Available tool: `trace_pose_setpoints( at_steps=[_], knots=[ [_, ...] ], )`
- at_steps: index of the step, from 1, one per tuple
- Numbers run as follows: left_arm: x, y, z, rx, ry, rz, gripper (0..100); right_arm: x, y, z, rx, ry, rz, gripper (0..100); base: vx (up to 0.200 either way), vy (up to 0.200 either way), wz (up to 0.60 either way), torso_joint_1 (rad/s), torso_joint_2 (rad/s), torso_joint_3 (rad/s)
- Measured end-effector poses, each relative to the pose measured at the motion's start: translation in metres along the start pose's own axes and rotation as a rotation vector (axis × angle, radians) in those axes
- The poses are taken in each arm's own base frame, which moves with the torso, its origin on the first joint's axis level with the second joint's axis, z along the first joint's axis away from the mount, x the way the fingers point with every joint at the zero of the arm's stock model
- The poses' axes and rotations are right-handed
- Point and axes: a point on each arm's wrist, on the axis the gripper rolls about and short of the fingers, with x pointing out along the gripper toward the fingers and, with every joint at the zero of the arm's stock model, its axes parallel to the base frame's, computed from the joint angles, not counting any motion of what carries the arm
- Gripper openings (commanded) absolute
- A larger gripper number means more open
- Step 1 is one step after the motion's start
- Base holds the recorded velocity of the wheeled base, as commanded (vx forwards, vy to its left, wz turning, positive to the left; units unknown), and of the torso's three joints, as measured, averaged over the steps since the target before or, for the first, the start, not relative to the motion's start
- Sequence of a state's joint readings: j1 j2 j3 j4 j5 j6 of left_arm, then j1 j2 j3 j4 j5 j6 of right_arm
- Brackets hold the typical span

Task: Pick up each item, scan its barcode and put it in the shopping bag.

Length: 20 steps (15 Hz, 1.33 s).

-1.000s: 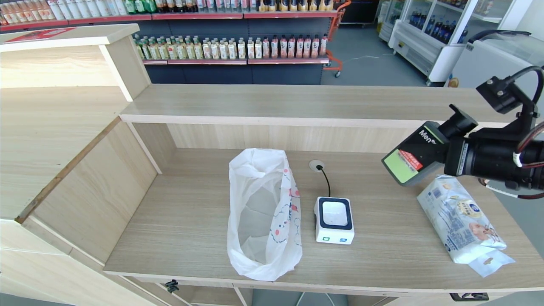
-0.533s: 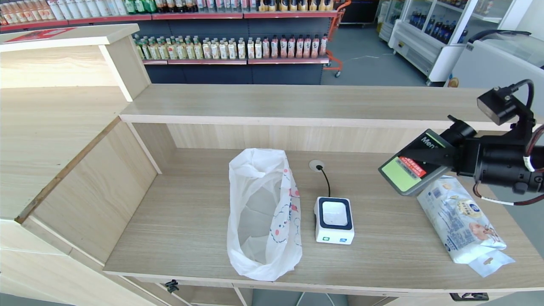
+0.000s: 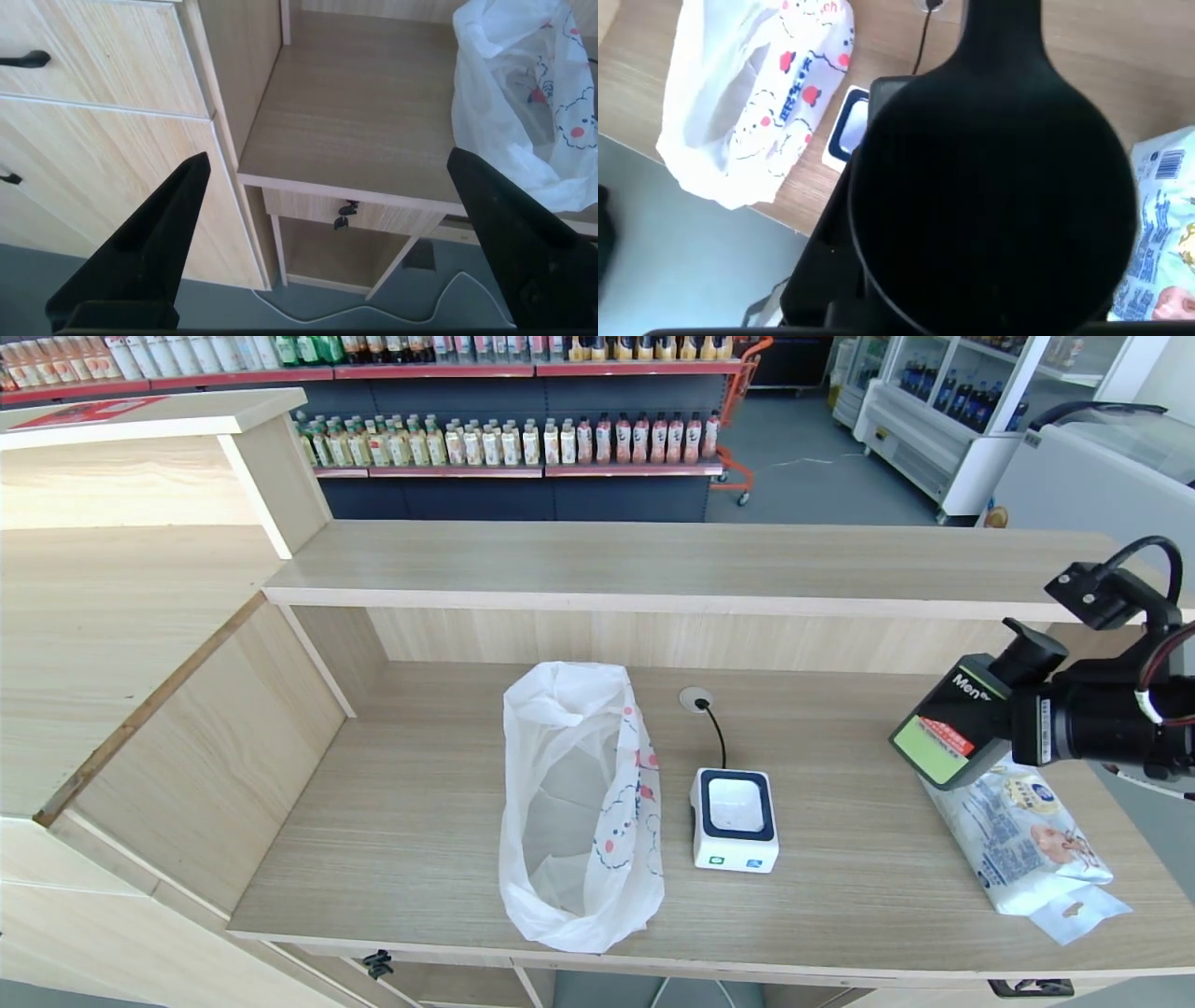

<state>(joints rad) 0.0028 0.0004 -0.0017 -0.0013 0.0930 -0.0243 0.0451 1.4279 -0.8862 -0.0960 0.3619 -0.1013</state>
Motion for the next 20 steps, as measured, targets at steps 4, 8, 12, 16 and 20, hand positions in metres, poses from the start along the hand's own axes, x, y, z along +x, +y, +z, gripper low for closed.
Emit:
trace_pose_setpoints(
  at_steps=[4,8,12,16,20],
  knots=[
    [0.000,0.000,0.000,0.000,0.000,0.000,100,-0.002,0.000,0.006,-0.005,-0.085,0.066,0,0.000,0.000,0.00,0.000,0.00,0.000],
    [0.000,0.000,0.000,0.000,0.000,0.000,100,0.003,0.009,0.005,-0.029,-0.108,0.126,0,0.000,0.000,0.00,0.000,0.00,0.000],
    [0.000,0.000,0.000,0.000,0.000,0.000,100,0.007,0.010,0.001,-0.047,-0.112,0.045,0,0.000,0.000,0.00,0.000,0.00,0.000],
    [0.000,0.000,0.000,0.000,0.000,0.000,100,0.010,0.010,-0.007,-0.039,-0.073,-0.102,0,0.000,0.000,0.00,0.000,0.00,0.000],
    [0.000,0.000,0.000,0.000,0.000,0.000,100,0.014,0.012,-0.007,-0.043,-0.064,-0.093,0,0.000,0.000,0.00,0.000,0.00,0.000]
  ],
)
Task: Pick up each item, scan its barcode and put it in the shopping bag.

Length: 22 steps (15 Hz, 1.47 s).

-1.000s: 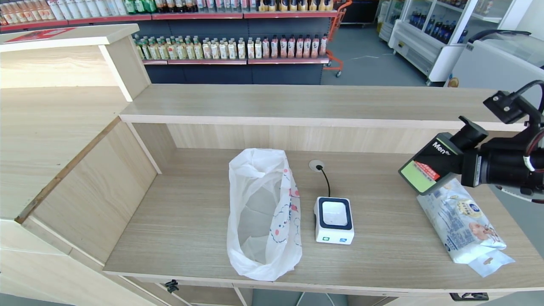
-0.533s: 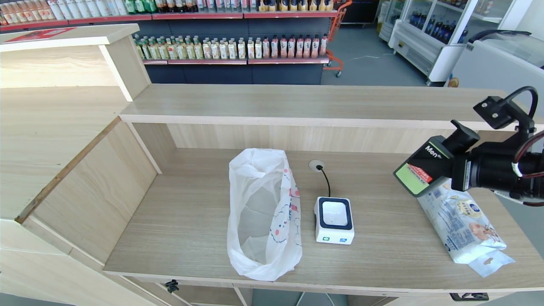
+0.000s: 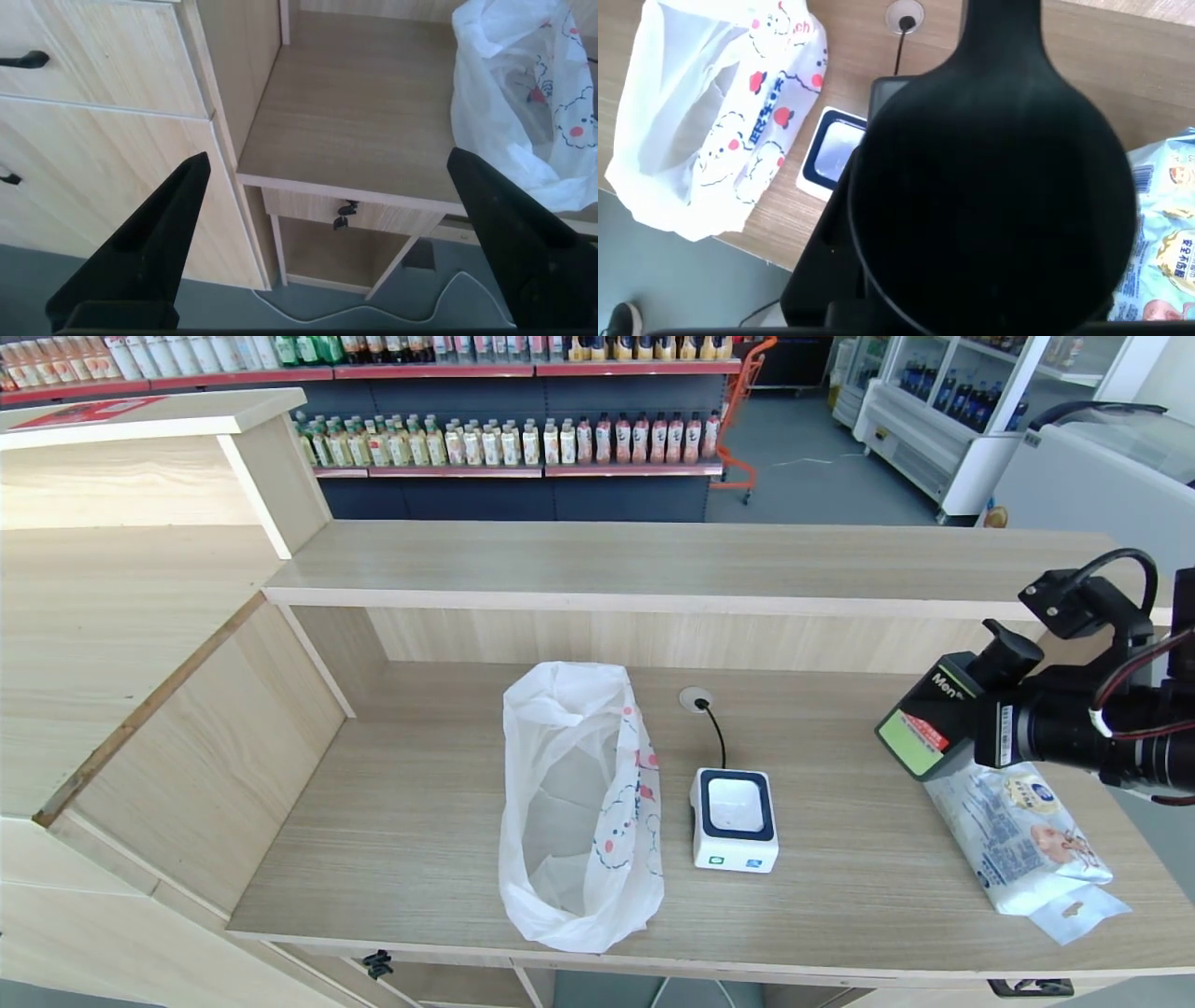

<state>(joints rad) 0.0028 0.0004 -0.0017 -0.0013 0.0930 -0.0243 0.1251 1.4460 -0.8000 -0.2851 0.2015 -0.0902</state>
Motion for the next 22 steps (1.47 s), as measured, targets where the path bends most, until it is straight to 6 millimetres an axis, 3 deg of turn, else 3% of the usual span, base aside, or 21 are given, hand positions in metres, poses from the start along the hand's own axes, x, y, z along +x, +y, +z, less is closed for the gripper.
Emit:
trace_pose_setpoints(
  at_steps=[3,9,11,13,18,22],
  knots=[
    [0.000,0.000,0.000,0.000,0.000,0.000,100,0.001,0.000,0.001,-0.001,-0.001,0.004,0,0.000,0.000,0.00,0.000,0.00,0.000],
    [0.000,0.000,0.000,0.000,0.000,0.001,100,0.005,0.001,0.003,-0.001,-0.001,0.049,0,0.000,0.000,0.60,0.003,0.00,-0.001],
    [0.000,0.000,0.000,0.000,0.000,0.000,100,0.007,0.001,0.002,0.002,0.003,0.072,0,0.000,0.000,0.00,0.000,0.00,0.000],
    [0.000,0.000,0.000,0.000,0.000,0.000,100,0.008,0.002,-0.003,0.032,0.037,0.210,0,0.000,0.000,0.00,0.000,0.00,0.000],
    [0.000,0.000,0.000,0.000,0.000,0.000,100,0.015,-0.014,-0.023,0.175,0.123,0.451,0,0.000,0.000,0.00,0.000,0.00,0.000],
    [0.000,0.000,0.000,0.000,0.000,0.000,100,0.026,-0.038,-0.041,0.243,0.162,0.406,0,0.000,0.000,0.00,0.000,0.00,0.000]
  ],
)
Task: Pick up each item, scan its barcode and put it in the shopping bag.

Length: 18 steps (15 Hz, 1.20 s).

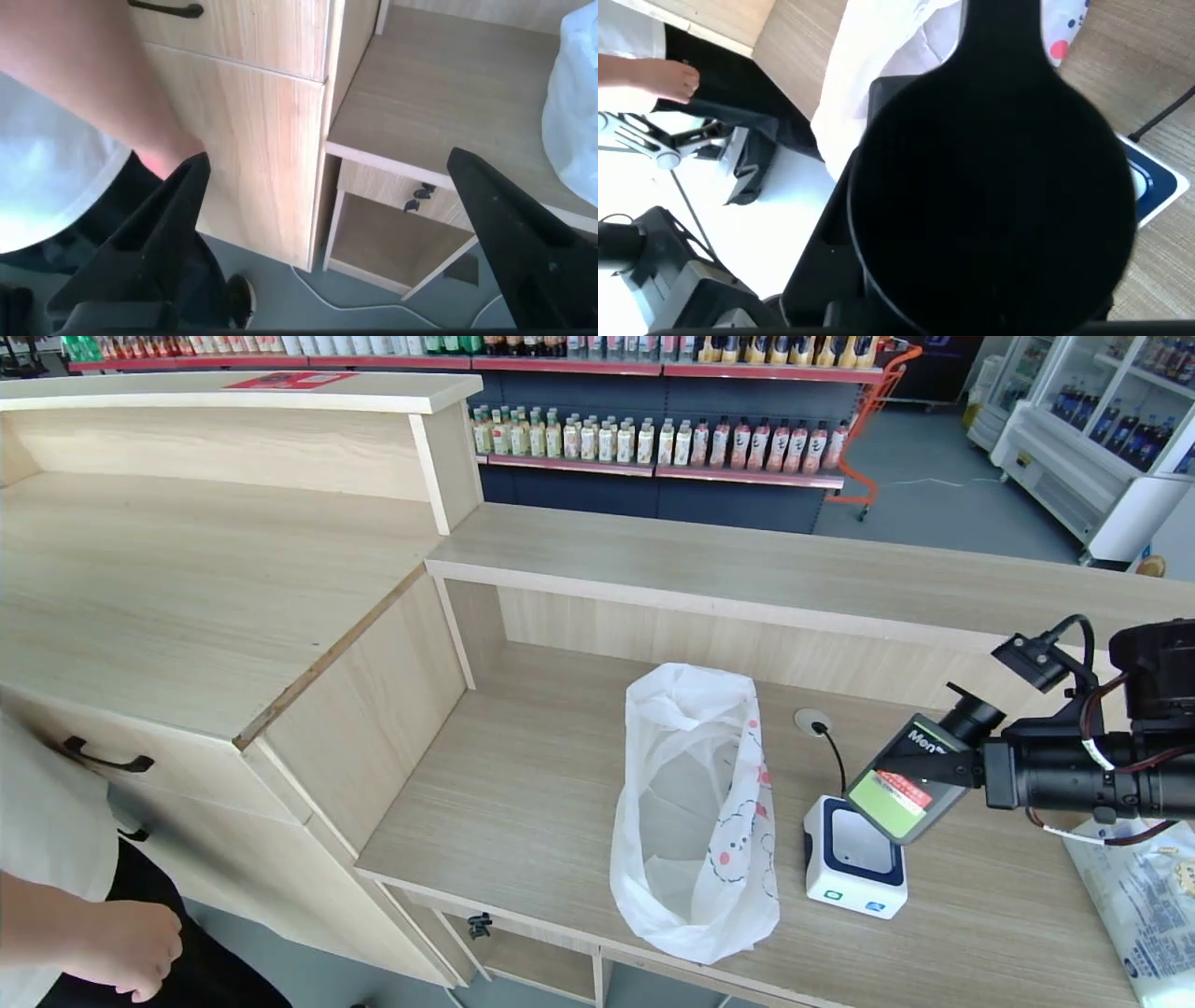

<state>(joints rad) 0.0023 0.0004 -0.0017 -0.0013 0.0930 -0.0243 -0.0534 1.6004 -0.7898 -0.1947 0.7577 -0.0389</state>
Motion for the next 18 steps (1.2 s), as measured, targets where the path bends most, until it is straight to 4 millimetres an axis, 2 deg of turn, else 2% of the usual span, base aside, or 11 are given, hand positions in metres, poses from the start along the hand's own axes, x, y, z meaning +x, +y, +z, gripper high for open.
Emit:
trace_pose_setpoints(
  at_steps=[5,8,18],
  knots=[
    [0.000,0.000,0.000,0.000,0.000,0.000,100,0.004,-0.039,-0.012,0.072,-0.013,0.001,0,0.000,0.000,0.00,0.000,0.00,0.000],
    [0.000,0.000,0.000,0.000,0.000,0.000,100,0.008,-0.055,-0.017,0.111,0.000,-0.012,0,0.000,0.000,0.00,0.000,0.00,0.000],
    [0.000,0.000,0.000,0.000,0.000,0.001,100,0.029,-0.071,-0.029,0.160,0.059,0.012,0,0.000,0.000,0.00,0.000,0.00,0.000]
  ],
)
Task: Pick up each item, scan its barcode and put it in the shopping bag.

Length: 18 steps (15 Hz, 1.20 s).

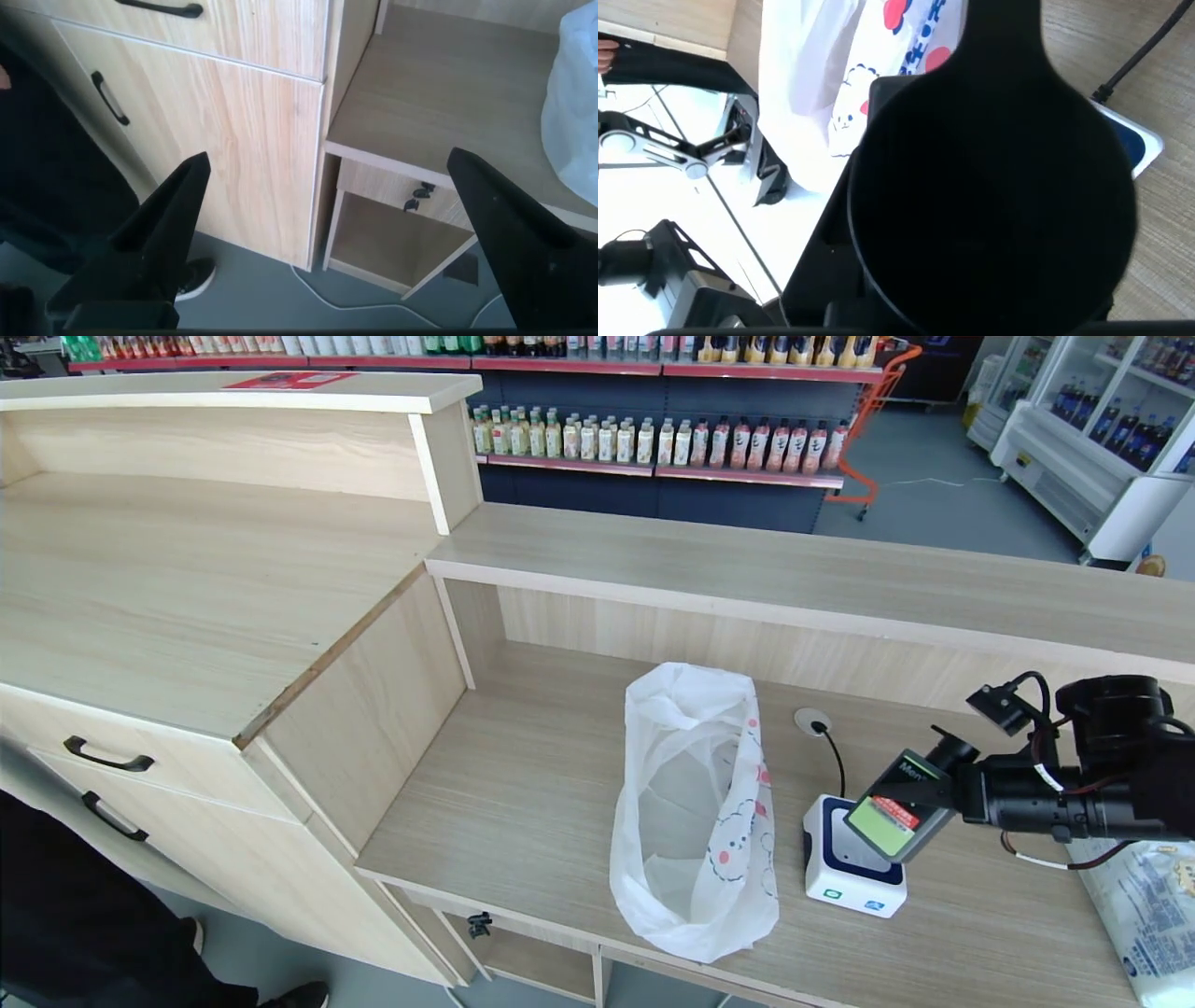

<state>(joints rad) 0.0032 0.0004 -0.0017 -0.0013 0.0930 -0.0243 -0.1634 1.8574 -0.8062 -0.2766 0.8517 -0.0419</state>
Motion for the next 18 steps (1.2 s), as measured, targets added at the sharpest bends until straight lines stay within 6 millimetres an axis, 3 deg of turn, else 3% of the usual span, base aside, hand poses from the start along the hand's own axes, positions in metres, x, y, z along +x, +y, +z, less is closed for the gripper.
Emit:
trace_pose_setpoints(
  at_steps=[6,18],
  knots=[
    [0.000,0.000,0.000,0.000,0.000,0.000,100,0.015,0.002,0.000,-0.016,0.025,0.034,0,0.000,0.000,0.00,0.000,0.00,0.000],
    [0.000,0.000,0.000,0.000,0.000,0.000,100,0.018,-0.011,-0.004,-0.038,0.031,-0.011,0,0.000,0.000,0.00,0.000,0.00,0.000]
  ],
)
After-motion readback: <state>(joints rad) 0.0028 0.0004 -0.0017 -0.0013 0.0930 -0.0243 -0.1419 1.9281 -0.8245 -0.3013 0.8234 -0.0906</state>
